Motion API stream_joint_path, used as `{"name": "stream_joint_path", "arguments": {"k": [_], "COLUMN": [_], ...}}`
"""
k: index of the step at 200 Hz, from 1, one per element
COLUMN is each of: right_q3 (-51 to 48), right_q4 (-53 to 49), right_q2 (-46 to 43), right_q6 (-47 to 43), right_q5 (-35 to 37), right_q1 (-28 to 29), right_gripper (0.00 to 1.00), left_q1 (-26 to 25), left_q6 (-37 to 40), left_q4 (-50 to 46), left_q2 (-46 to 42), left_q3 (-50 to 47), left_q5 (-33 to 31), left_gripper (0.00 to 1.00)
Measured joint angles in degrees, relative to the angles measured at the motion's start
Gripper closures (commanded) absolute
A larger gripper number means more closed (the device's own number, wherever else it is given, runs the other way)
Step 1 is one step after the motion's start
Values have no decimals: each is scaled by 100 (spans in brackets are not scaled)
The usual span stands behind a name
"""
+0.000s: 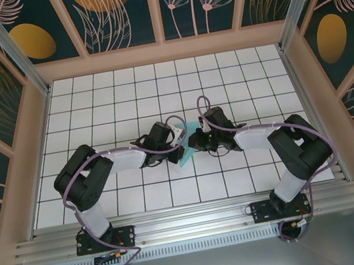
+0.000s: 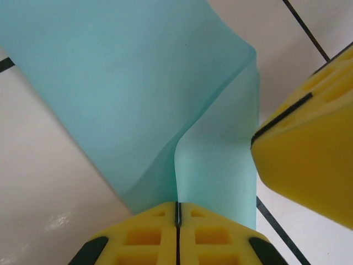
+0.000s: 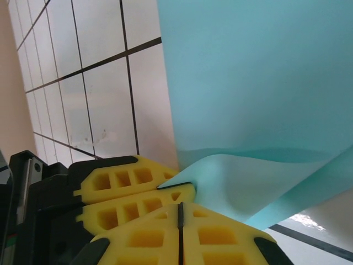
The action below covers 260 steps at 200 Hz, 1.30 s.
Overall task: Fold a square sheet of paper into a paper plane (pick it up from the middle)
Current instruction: Third fold the triangle at the center of the table.
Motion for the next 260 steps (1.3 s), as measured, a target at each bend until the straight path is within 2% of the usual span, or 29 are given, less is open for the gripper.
{"name": "stream_joint_path", "arguments": {"k": [260], "right_q3": [-199], "right_q4": [273], "right_q2": [-9], "right_q6": [98], "right_q5": [55], "right_q1": [-2], "right_gripper": [90], "left_q1": [0], "left_q6": [17], "left_q4": [9], "left_q2": [0], "left_q3": [0], "left_q5": [-20], "left_gripper": [91]}}
